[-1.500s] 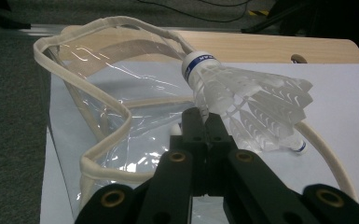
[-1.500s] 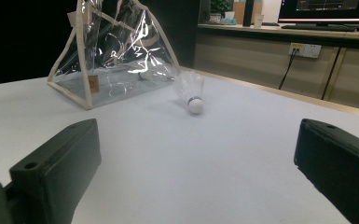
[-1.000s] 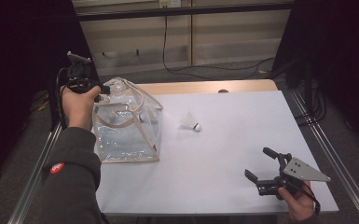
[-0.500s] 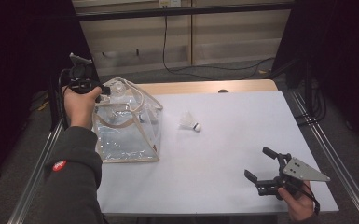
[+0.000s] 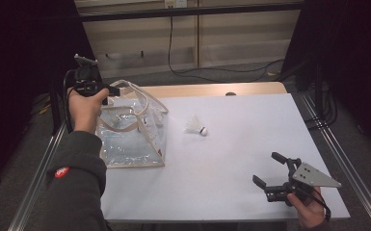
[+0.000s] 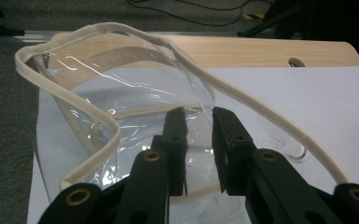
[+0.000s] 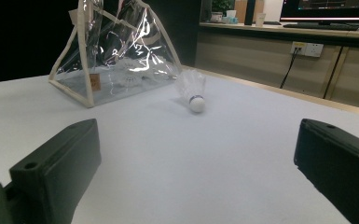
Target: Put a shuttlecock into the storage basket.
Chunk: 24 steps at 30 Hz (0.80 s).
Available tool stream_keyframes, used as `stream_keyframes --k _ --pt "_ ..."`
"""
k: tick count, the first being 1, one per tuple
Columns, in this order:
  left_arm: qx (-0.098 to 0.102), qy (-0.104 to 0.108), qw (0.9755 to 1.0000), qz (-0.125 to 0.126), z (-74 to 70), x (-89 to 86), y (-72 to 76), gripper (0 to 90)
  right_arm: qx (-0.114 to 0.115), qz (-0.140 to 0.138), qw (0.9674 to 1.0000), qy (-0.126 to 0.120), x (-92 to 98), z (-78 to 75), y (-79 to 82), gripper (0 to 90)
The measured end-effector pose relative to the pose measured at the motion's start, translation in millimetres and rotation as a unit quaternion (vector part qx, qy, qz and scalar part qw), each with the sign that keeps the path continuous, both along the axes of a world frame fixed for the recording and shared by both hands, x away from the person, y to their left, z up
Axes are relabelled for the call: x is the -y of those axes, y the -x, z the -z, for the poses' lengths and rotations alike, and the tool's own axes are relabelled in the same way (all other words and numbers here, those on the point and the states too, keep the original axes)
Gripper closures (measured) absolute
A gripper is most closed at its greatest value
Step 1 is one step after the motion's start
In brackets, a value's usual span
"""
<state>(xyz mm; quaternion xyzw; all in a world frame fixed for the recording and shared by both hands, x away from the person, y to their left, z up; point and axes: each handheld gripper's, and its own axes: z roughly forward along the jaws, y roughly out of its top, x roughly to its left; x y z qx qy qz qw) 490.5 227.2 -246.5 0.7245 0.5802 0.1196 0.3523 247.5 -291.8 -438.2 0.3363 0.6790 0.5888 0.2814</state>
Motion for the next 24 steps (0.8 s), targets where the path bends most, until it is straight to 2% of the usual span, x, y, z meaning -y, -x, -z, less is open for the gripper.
stream_keyframes --k 12,15,24 --pt "-0.007 0.013 0.9994 0.030 -4.1 4.6 8.7 66.9 -0.003 0.001 1.0000 0.001 -0.3 0.0 0.4 0.2" --pt "-0.003 0.015 0.9992 0.038 -5.8 6.4 11.1 63.4 -0.003 0.000 1.0000 0.000 -0.4 0.0 0.5 0.2" --pt "-0.008 0.024 0.9973 0.069 -8.1 18.6 16.9 56.6 -0.001 0.000 1.0000 0.002 -0.3 -0.1 0.3 0.2"
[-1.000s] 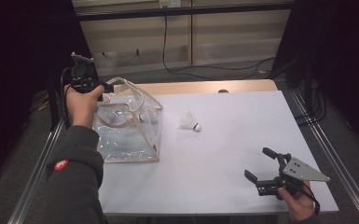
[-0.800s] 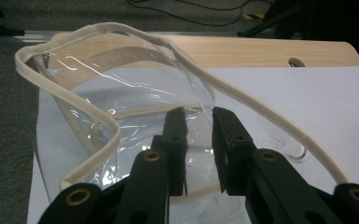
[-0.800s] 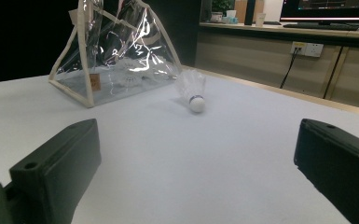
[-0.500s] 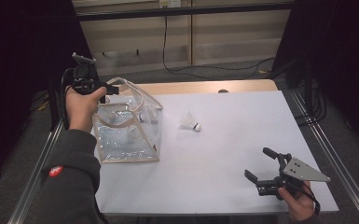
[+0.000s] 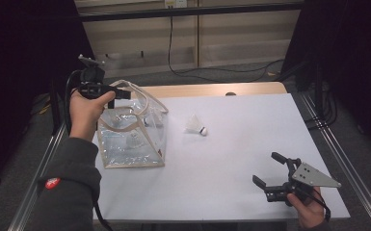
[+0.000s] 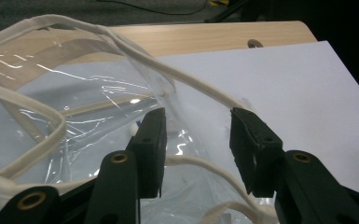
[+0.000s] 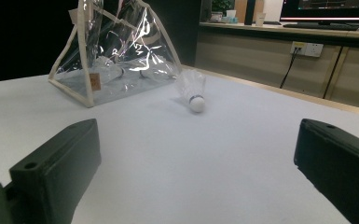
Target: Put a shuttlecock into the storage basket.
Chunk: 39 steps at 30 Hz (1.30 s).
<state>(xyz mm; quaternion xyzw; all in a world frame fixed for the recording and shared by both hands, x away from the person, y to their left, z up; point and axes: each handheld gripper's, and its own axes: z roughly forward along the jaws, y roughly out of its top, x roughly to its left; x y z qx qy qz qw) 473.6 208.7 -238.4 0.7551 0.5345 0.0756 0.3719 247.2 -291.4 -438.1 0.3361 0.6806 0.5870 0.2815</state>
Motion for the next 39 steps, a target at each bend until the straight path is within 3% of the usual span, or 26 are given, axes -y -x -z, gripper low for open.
stream_keyframes --k 16,39 --pt "-0.006 0.016 0.9983 0.055 -3.8 21.9 10.1 46.6 0.001 0.000 1.0000 0.000 0.1 -0.1 0.1 0.2" --pt "-0.004 0.024 0.9947 0.100 -6.6 44.5 23.9 32.9 0.004 -0.003 1.0000 0.000 -0.5 -0.1 -0.1 0.2"
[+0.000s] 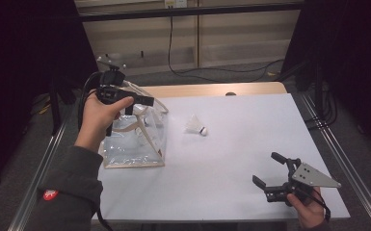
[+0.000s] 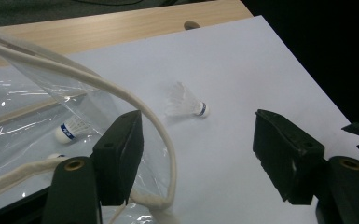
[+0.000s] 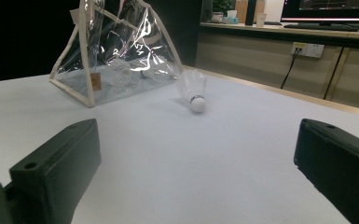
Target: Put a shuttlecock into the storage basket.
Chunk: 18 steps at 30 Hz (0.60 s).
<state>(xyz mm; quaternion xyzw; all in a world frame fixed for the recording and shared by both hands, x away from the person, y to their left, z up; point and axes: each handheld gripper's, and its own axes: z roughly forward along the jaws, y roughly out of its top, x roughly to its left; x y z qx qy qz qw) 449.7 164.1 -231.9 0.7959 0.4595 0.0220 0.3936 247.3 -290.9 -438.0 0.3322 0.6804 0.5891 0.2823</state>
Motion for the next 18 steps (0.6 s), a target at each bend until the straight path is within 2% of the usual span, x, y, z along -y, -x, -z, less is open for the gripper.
stream_keyframes --k 18 --pt "0.002 0.001 0.9998 0.017 2.3 14.3 8.3 27.6 0.001 -0.001 1.0000 0.002 -0.1 -0.1 0.1 0.2"
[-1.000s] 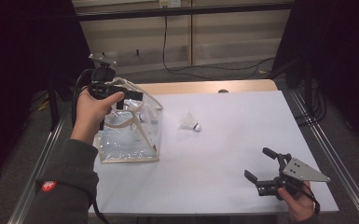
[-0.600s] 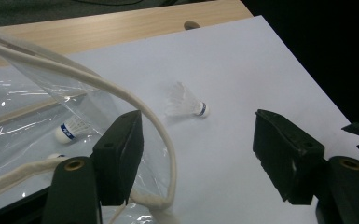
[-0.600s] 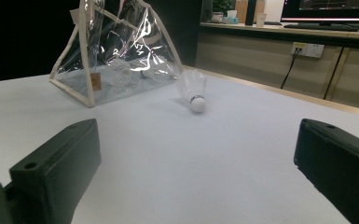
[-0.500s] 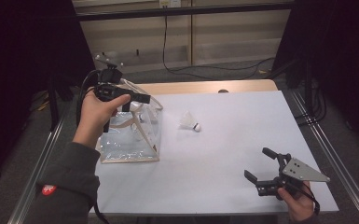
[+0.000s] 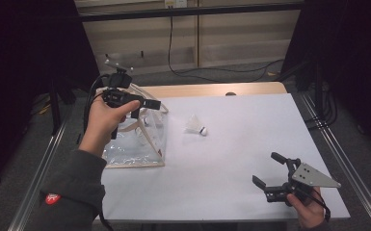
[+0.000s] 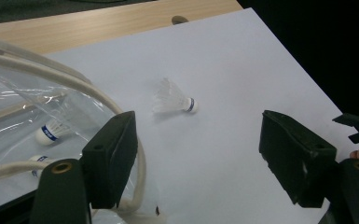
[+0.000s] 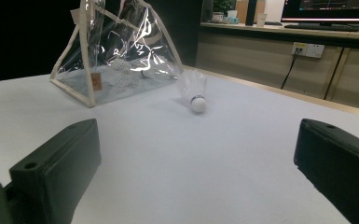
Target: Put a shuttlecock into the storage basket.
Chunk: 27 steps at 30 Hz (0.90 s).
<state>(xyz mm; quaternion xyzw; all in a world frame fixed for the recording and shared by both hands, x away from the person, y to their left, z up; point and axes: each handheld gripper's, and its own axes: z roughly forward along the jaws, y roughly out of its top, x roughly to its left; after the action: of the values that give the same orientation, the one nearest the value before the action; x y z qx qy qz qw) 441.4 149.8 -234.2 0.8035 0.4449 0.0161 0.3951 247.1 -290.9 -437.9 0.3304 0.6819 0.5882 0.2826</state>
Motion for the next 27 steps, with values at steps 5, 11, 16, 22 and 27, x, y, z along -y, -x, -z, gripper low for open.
stream_keyframes --k 5,11,16,22,27 --pt "0.002 0.001 1.0000 0.004 1.3 4.5 2.5 25.4 0.000 0.000 1.0000 0.000 0.1 0.0 0.0 0.2" --pt "0.001 0.004 1.0000 0.008 2.8 7.7 5.4 24.3 -0.001 -0.001 1.0000 -0.001 0.0 0.0 0.2 0.2" --pt "0.002 0.005 0.9999 0.014 3.8 12.0 8.4 22.6 0.000 -0.001 1.0000 0.000 -0.1 0.0 0.0 0.2" --pt "0.001 0.003 0.9998 0.021 7.3 18.6 10.7 21.1 0.000 0.000 1.0000 0.003 -0.1 0.0 0.2 0.3" --pt "0.001 0.004 0.9996 0.029 9.3 24.0 13.2 20.1 -0.001 -0.001 1.0000 0.000 0.0 -0.1 0.3 0.2"
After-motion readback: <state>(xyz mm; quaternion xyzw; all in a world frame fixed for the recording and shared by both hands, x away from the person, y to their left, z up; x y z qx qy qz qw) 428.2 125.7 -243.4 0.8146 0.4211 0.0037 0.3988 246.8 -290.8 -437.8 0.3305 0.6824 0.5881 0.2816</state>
